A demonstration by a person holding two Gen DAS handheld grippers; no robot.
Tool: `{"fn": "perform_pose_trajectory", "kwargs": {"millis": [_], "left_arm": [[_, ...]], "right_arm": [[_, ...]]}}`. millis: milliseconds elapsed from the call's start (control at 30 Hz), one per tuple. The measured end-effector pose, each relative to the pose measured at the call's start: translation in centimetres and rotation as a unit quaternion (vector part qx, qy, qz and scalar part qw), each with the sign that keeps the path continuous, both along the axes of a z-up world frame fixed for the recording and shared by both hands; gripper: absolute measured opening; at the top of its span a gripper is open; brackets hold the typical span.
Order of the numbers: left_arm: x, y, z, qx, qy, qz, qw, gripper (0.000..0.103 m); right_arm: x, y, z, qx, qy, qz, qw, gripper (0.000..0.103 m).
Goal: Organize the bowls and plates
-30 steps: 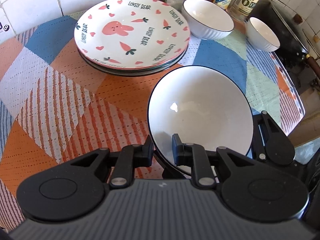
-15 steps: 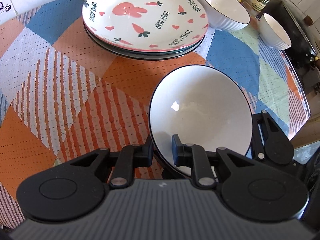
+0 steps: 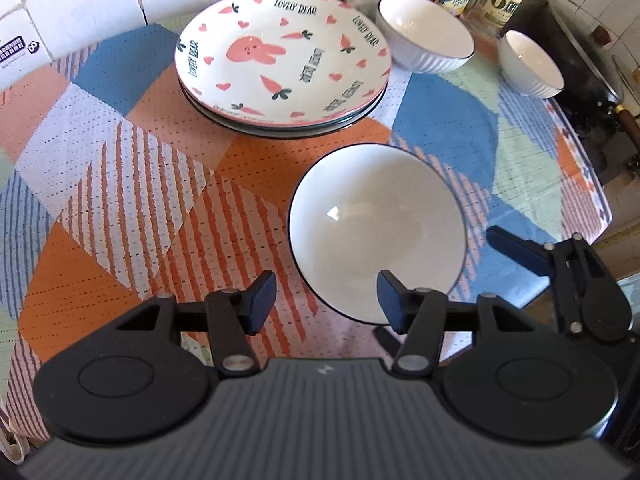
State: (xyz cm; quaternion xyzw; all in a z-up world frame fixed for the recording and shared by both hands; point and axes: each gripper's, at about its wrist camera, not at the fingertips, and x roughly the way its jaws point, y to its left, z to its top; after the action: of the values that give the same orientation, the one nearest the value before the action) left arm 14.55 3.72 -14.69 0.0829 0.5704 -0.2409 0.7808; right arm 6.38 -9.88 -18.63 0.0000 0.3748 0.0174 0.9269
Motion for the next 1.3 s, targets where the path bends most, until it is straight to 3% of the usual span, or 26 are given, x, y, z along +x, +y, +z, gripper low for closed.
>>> {"fn": "perform_pose_trajectory", "kwargs": {"millis": [300, 567, 767, 867, 967, 1100, 1233, 1300], "left_arm": [[-1.1, 0.2, 2.4, -0.017, -0.041, -0.008, 0.999, 0.055], [1.0, 0.0, 3.8, -0.06, -0.096, -0.042, 0.9927, 0.055], [4.4, -1.2, 4.3, -0.103, -0.12, -0.076, 0.9845, 0.055], [6.6, -2.5, 4.2, -0.095, -0.12, -0.094, 0.9837, 0.055], [8.8, -3.8, 4.0, -0.09, -0.114, -0.116, 0.9827, 0.055], [11.6, -5.8, 3.0, -0.085, -0.114, -0.142, 0.9797, 0.055], [14.7, -7.8, 1.5, -0.115, -0.073, -0.147, 0.9798, 0.054], [15.9, -8.7, 1.1, -0.131, -0.062, -0.145, 0.9787, 0.054]], "right_arm": [[-2.5, -3.0, 2.6, 0.0, -0.062, -0.039, 0.997, 0.102], [-2.0, -5.7, 3.7, 0.029, -0.125, -0.082, 0.988, 0.101], [0.2, -7.9, 2.8, 0.063, -0.13, -0.105, 0.984, 0.098], [1.8, -9.9, 1.8, 0.108, -0.112, -0.134, 0.979, 0.097], [3.1, -12.3, 1.1, 0.164, -0.091, -0.166, 0.968, 0.091], [4.7, -15.4, 0.6, 0.25, -0.1, -0.218, 0.938, 0.089], [6.6, -17.8, -0.5, 0.302, -0.103, -0.269, 0.909, 0.089], [8.2, -18.7, -1.0, 0.311, -0.076, -0.288, 0.903, 0.089]]}}
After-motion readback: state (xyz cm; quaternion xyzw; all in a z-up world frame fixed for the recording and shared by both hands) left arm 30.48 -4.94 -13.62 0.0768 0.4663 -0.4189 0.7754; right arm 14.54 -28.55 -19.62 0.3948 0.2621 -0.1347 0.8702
